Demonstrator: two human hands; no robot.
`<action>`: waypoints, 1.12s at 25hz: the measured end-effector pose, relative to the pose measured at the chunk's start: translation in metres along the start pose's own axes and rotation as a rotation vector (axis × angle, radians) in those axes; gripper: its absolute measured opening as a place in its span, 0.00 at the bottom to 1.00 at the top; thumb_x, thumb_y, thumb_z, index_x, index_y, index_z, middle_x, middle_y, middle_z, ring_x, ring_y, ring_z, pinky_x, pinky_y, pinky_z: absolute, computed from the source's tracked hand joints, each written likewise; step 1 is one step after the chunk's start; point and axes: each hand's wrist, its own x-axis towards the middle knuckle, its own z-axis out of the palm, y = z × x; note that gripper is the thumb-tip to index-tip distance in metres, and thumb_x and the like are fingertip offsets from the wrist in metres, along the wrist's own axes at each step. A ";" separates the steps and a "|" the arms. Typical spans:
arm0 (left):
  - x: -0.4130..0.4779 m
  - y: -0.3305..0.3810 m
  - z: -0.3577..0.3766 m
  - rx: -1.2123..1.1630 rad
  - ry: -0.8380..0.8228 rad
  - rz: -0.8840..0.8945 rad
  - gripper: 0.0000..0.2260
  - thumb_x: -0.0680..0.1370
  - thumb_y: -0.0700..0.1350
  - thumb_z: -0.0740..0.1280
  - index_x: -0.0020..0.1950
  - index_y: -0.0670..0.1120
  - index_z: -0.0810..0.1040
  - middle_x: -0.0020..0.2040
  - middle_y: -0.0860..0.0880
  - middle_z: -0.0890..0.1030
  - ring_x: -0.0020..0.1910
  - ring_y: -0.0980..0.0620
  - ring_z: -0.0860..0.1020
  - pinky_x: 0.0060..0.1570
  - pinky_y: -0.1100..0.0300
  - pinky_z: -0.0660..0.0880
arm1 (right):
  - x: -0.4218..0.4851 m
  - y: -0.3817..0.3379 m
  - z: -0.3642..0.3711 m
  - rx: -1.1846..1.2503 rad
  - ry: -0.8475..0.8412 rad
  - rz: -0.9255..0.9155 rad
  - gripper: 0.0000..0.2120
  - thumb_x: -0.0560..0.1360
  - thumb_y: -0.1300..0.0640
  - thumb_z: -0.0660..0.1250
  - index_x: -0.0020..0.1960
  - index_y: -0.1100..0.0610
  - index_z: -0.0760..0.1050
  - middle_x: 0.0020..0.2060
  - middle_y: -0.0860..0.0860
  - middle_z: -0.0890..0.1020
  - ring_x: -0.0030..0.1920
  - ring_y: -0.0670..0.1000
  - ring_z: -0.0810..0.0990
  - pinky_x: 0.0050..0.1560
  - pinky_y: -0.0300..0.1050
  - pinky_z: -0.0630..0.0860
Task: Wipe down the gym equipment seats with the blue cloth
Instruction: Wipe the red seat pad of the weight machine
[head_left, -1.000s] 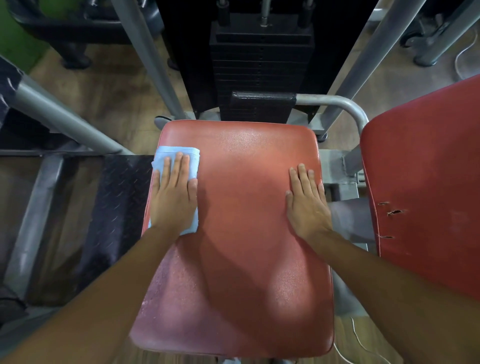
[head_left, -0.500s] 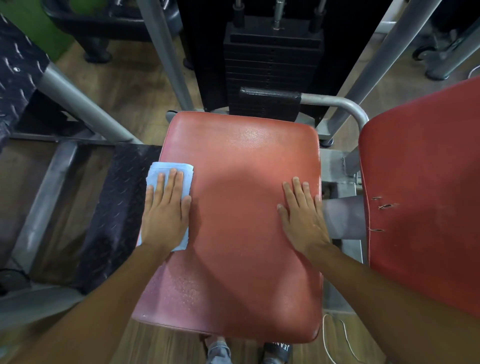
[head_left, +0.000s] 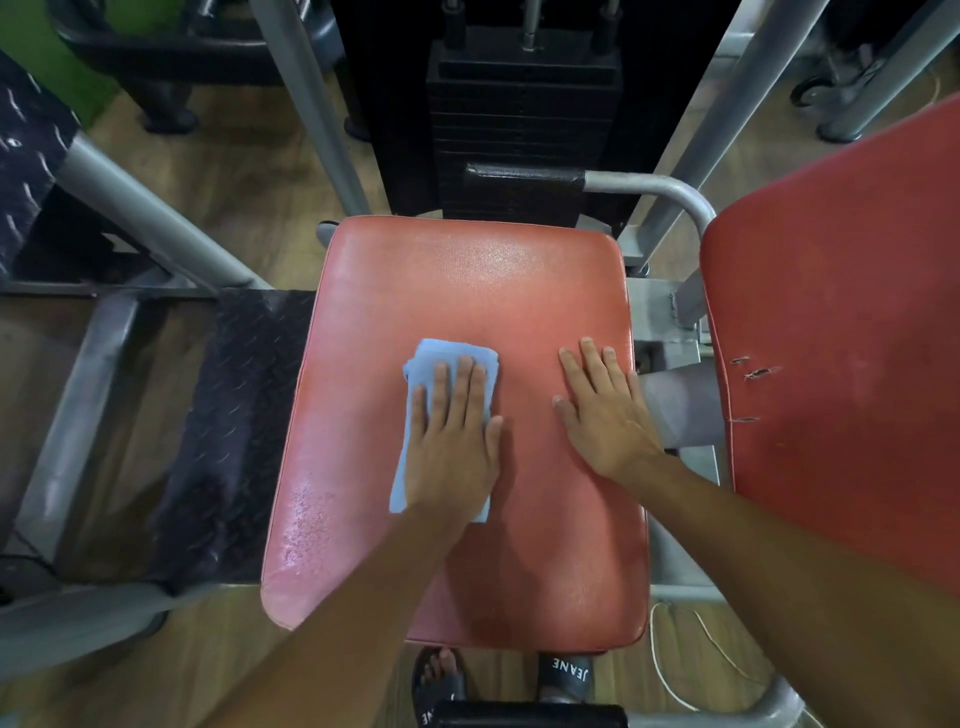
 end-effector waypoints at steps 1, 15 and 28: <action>-0.003 0.000 0.000 -0.007 0.004 0.000 0.26 0.82 0.53 0.50 0.78 0.42 0.58 0.79 0.46 0.57 0.78 0.45 0.52 0.74 0.43 0.54 | -0.007 -0.003 0.004 0.001 0.017 0.021 0.27 0.82 0.46 0.47 0.79 0.48 0.43 0.79 0.50 0.43 0.78 0.54 0.41 0.77 0.55 0.42; -0.046 -0.083 -0.016 0.015 0.005 -0.002 0.25 0.82 0.51 0.47 0.78 0.45 0.57 0.78 0.48 0.58 0.78 0.47 0.54 0.75 0.46 0.52 | -0.020 -0.003 0.000 -0.012 -0.131 0.030 0.29 0.82 0.46 0.48 0.79 0.48 0.40 0.78 0.50 0.38 0.78 0.54 0.39 0.76 0.55 0.42; -0.120 -0.086 -0.019 0.018 0.042 -0.298 0.28 0.81 0.54 0.45 0.78 0.41 0.55 0.78 0.43 0.57 0.78 0.42 0.53 0.75 0.42 0.52 | -0.043 0.013 0.008 0.029 -0.079 -0.051 0.29 0.82 0.47 0.52 0.79 0.50 0.45 0.79 0.52 0.43 0.78 0.55 0.43 0.77 0.55 0.48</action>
